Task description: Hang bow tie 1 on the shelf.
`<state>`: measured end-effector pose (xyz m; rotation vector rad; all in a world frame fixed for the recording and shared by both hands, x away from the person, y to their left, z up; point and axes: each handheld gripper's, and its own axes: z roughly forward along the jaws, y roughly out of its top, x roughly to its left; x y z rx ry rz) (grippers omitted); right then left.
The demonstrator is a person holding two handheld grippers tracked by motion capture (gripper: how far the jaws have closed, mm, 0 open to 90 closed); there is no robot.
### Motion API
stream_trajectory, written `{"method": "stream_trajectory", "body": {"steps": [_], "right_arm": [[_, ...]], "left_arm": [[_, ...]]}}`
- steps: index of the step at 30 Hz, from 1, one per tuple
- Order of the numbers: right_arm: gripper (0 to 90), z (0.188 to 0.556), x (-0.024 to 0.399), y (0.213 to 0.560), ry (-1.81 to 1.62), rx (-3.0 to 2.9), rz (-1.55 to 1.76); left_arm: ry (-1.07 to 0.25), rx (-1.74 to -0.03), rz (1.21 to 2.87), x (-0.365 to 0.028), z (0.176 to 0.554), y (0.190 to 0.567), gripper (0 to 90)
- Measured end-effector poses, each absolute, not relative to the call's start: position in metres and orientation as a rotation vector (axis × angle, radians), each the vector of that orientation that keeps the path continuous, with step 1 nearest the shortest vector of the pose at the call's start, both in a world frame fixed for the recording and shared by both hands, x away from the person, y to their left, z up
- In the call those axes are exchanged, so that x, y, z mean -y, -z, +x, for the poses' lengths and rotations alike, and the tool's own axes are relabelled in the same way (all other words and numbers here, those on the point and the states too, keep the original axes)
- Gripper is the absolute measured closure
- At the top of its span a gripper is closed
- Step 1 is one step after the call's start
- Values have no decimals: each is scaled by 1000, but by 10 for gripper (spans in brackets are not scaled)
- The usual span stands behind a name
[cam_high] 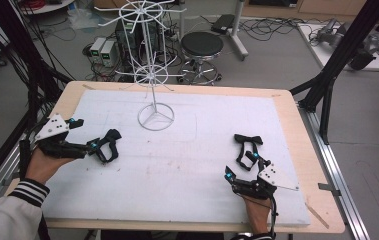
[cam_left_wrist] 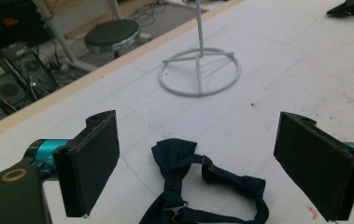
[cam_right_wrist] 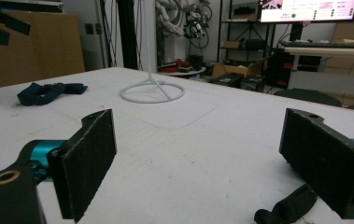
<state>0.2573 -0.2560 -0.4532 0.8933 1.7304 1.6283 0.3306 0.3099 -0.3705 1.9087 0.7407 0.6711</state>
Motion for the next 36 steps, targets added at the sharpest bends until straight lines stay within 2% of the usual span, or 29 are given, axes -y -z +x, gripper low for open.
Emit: {"method": "stream_trajectory", "body": {"steps": [4, 10, 18, 21, 26, 36], "right_arm": [[103, 257, 256, 453, -1628, -1730, 891], [103, 258, 257, 453, -1628, -1719, 890], [103, 257, 256, 453, -1628, -1723, 898], [104, 257, 256, 453, -1622, -1720, 891], [103, 257, 256, 453, -1622, -1723, 893], [103, 257, 256, 453, -1623, -1720, 899]], "left_arm": [[-612, -756, 2025, -313, 344, 369, 146], [-558, -780, 2117, -314, 359, 372, 150], [-513, -802, 2171, -311, 371, 375, 166], [-495, -811, 2243, -308, 379, 377, 170], [-476, -795, 2285, -306, 386, 377, 208], [-405, -864, 2338, -307, 400, 394, 222]]}}
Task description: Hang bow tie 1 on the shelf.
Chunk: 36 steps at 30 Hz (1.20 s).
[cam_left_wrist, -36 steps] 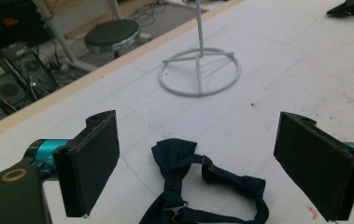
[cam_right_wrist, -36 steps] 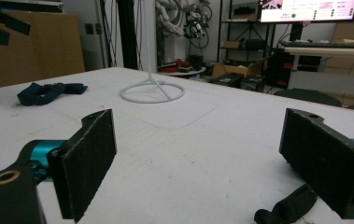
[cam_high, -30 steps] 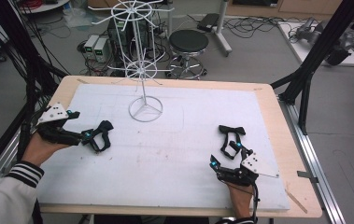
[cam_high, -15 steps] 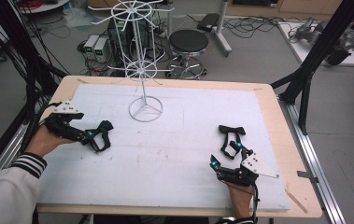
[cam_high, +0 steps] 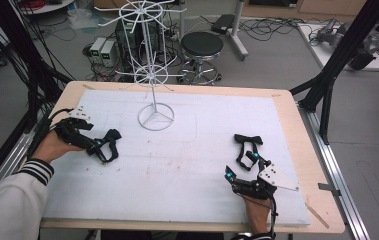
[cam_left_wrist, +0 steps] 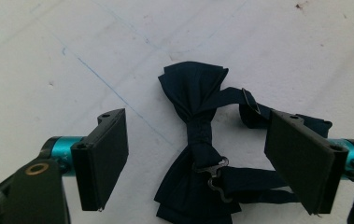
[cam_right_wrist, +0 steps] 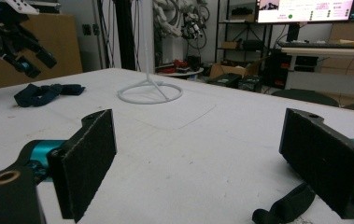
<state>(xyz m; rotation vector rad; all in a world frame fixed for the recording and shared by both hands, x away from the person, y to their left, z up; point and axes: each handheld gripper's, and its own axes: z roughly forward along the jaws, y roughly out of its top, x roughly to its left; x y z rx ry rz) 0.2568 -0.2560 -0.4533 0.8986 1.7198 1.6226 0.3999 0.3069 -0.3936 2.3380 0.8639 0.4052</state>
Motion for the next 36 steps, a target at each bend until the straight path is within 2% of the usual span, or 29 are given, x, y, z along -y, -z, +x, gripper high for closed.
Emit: {"method": "stream_trajectory", "body": {"steps": [19, 24, 36], "right_arm": [[103, 257, 256, 453, -1626, -1719, 893], [103, 257, 256, 453, -1627, -1719, 895], [103, 257, 257, 453, -1625, -1718, 898]], "left_arm": [[-362, -914, 2453, -294, 408, 411, 306], [-373, -942, 2465, -293, 409, 413, 362], [-341, -949, 2483, -290, 409, 415, 562]]}}
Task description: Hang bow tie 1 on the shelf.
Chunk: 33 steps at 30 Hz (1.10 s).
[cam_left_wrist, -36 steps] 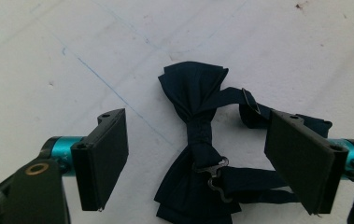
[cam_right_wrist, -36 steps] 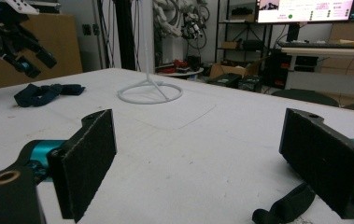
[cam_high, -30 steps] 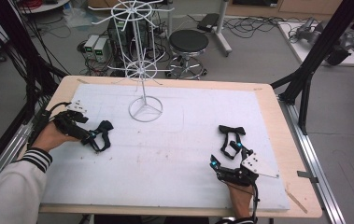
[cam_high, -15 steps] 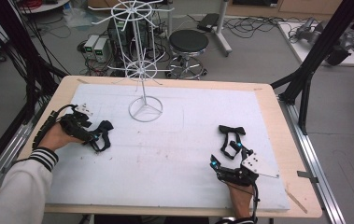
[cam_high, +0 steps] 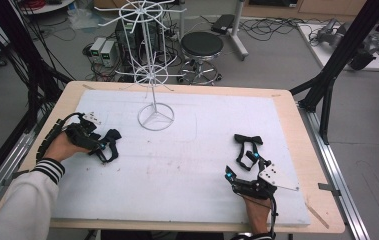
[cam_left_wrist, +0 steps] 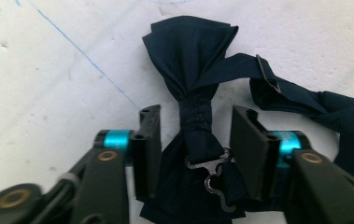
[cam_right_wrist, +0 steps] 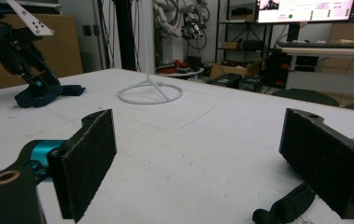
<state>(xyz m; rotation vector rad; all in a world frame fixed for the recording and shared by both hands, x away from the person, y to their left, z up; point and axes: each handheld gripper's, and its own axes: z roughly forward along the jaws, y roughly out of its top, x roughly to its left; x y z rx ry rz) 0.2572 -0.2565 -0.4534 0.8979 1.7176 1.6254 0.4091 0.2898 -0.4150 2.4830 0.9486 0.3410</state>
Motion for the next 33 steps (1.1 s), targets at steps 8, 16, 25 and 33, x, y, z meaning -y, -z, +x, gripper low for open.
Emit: {"method": "stream_trajectory", "body": {"steps": [8, 16, 25, 33], "right_arm": [[103, 257, 256, 453, -1628, -1719, 900], [103, 257, 256, 453, -1628, -1714, 897], [103, 257, 257, 454, -1631, -1715, 900], [103, 257, 257, 454, -1631, -1716, 899]], "left_arm": [[-384, -933, 2512, -286, 407, 416, 710], [-419, -928, 2491, -282, 404, 412, 754], [-430, -908, 2460, -281, 402, 408, 755], [-473, -886, 2351, -282, 398, 398, 754]]}}
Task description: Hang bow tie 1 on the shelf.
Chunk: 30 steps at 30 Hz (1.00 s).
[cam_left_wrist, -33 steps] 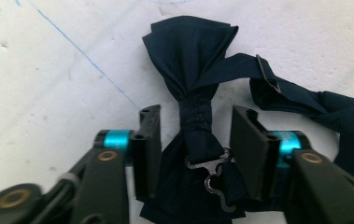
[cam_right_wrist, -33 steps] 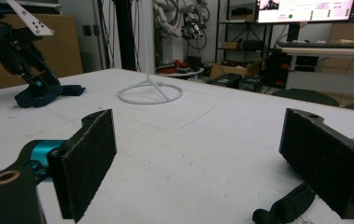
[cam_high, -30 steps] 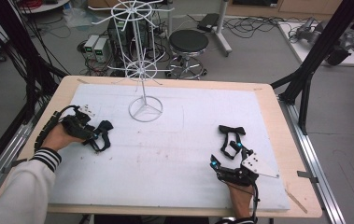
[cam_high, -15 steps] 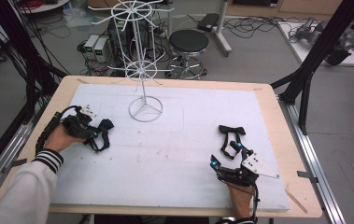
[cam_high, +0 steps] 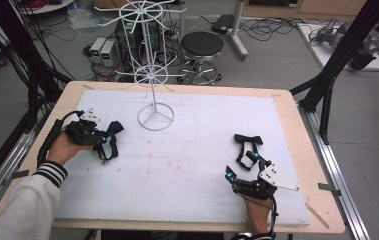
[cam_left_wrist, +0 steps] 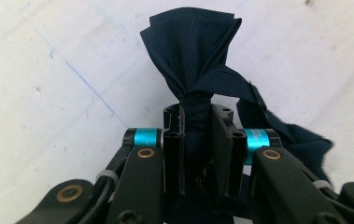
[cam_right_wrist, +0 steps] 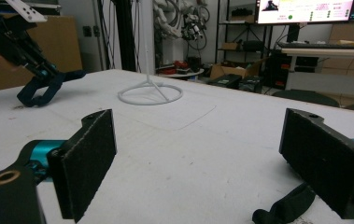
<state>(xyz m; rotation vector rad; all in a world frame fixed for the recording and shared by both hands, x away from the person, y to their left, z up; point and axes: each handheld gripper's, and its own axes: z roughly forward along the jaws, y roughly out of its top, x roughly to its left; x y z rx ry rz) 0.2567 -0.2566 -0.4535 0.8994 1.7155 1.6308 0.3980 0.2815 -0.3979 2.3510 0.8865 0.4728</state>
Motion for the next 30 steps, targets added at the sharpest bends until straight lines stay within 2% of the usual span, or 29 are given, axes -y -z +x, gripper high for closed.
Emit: {"method": "stream_trajectory", "body": {"steps": [3, 14, 30], "right_arm": [[103, 256, 256, 453, -1630, -1715, 901], [103, 257, 256, 454, -1628, -1717, 891], [103, 257, 256, 453, -1624, -1721, 894]], "left_arm": [[-492, -851, 2309, -281, 394, 393, 754], [-512, -883, 2093, -297, 389, 379, 754], [-593, -869, 1926, -304, 381, 354, 754]]}}
